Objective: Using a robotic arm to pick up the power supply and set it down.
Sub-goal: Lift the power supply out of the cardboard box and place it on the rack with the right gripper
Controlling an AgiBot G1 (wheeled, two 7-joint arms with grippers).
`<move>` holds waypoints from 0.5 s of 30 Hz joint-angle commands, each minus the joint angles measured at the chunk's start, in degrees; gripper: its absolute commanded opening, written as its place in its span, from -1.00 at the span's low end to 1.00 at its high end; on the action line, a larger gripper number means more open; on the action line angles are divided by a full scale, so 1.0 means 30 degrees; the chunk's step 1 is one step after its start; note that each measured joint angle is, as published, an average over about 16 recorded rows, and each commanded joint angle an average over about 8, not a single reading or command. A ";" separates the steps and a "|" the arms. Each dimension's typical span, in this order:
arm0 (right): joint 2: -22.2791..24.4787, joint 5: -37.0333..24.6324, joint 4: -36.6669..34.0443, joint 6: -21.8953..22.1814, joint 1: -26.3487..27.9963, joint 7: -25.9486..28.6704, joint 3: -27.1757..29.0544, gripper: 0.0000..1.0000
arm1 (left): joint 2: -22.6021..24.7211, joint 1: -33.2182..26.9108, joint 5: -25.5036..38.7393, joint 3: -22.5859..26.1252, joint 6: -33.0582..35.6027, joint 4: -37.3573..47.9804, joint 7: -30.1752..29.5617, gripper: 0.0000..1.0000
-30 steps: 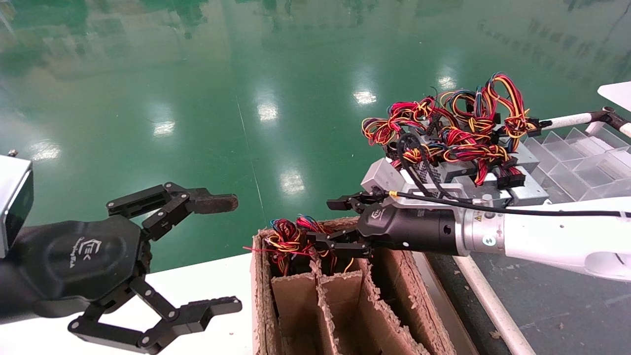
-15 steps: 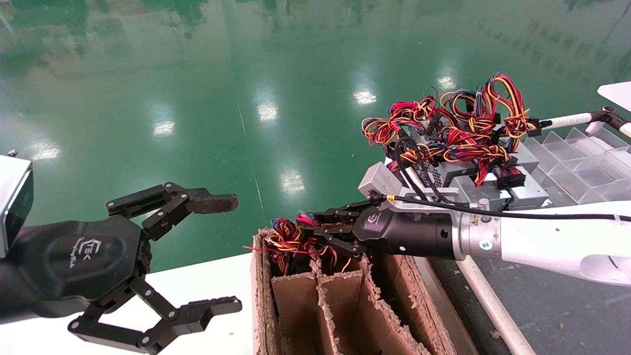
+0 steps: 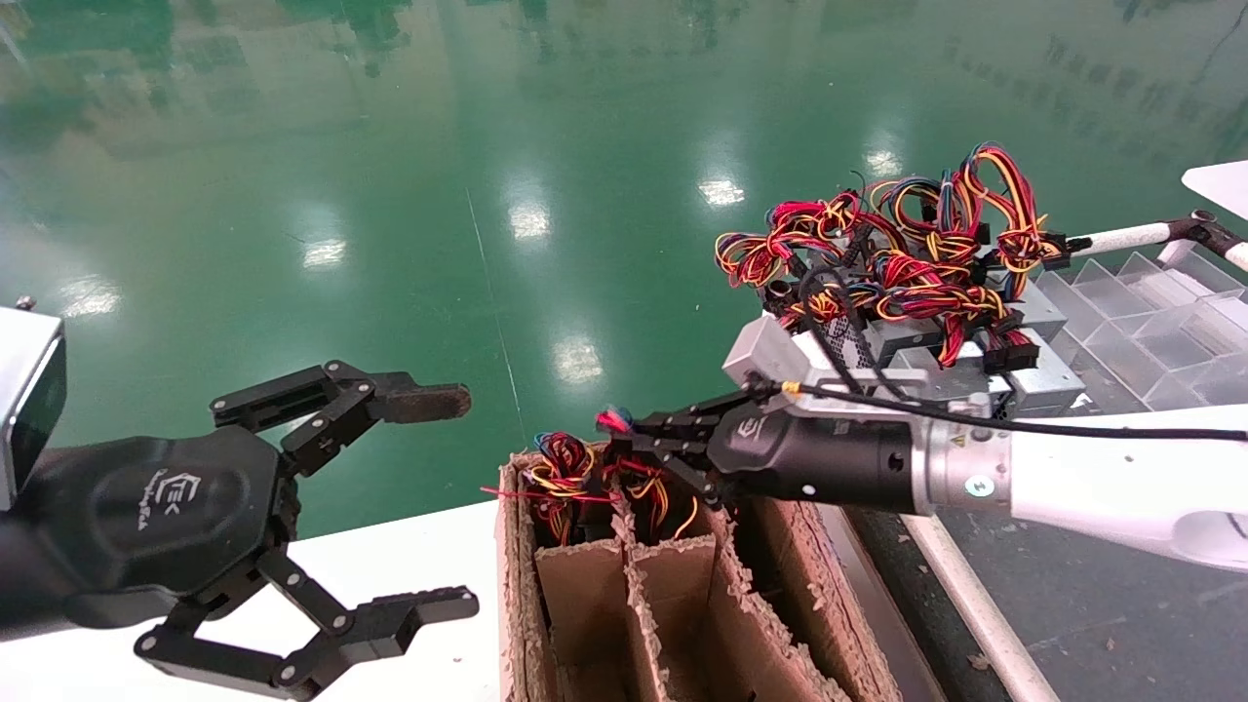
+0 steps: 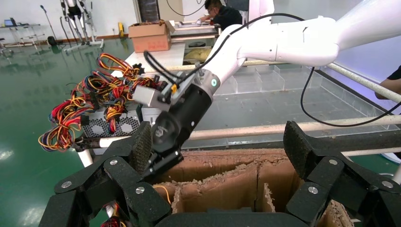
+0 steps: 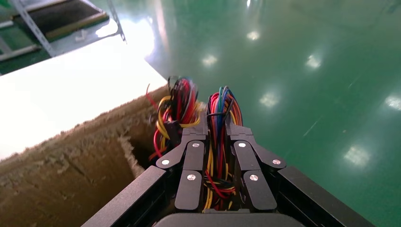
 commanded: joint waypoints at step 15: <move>0.3931 0.3624 0.6135 0.1379 -0.1807 0.1209 0.3314 -1.00 | -0.0001 0.0000 -0.0001 0.0002 -0.0001 0.0000 0.0001 1.00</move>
